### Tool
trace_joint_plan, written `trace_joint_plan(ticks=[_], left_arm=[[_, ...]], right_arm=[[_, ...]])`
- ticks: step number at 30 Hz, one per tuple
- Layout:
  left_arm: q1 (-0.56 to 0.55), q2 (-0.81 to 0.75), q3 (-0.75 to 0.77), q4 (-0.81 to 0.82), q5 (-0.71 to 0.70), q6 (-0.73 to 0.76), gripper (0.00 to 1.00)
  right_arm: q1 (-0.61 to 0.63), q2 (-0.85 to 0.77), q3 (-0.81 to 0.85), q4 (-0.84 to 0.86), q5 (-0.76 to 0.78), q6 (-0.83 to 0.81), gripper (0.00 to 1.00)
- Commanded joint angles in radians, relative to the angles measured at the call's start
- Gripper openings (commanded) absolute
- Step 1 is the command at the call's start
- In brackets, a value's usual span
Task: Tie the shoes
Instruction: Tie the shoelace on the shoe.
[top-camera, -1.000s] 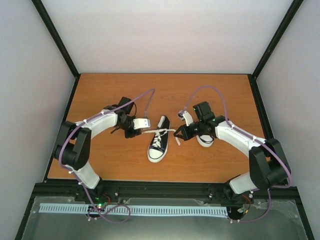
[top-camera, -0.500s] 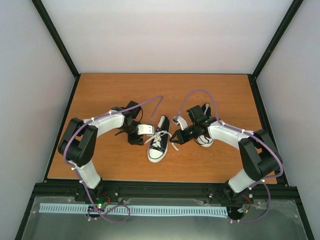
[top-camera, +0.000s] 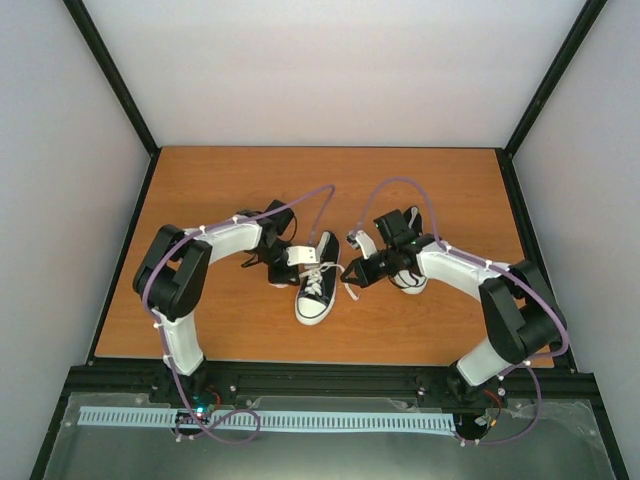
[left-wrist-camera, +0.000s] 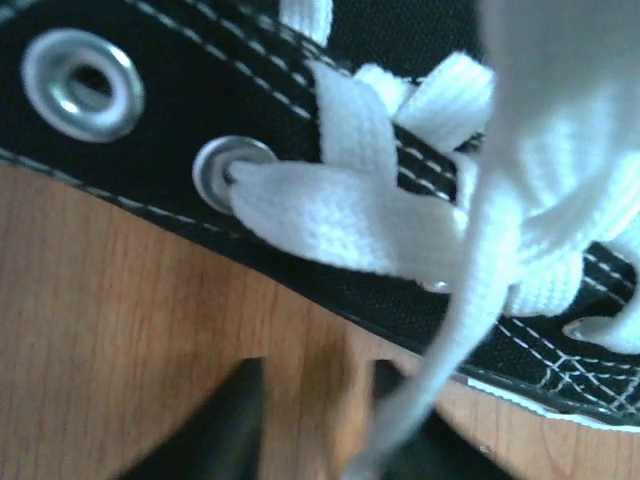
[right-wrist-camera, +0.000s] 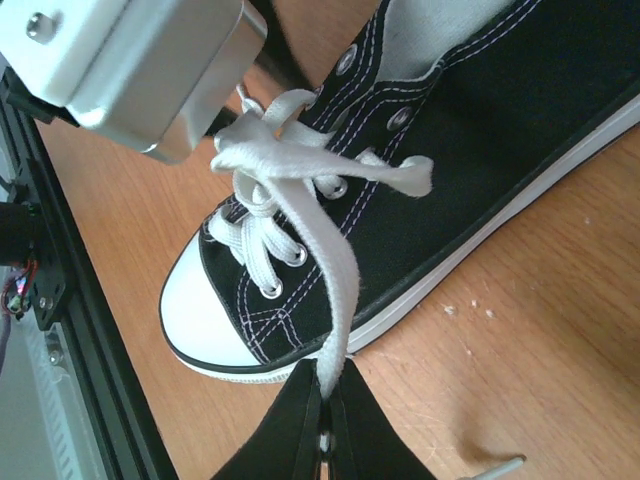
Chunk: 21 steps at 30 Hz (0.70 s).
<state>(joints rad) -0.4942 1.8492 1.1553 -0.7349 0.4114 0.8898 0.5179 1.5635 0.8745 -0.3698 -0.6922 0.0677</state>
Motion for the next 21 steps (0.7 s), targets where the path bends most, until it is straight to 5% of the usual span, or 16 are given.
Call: trace_joint_plan(ticks=[1,14,21], left_arm=[[-0.007,-0.013,0.029,0.011,-0.027,-0.043,0.03],[0.129,-0.268,-0.131,-0.029,-0.099,-0.099,0.01],[0.227,-0.221,-0.168,0.048,-0.285,-0.103,0.01]], right_arm=[[-0.010,-0.050,-0.001,0.005,0.063,0.007,0.03],[-0.117,-0.240,-0.246,0.044,0.145,0.170,0.03],[-0.177,-0.224,-0.315,0.085,0.181,0.228,0.03]])
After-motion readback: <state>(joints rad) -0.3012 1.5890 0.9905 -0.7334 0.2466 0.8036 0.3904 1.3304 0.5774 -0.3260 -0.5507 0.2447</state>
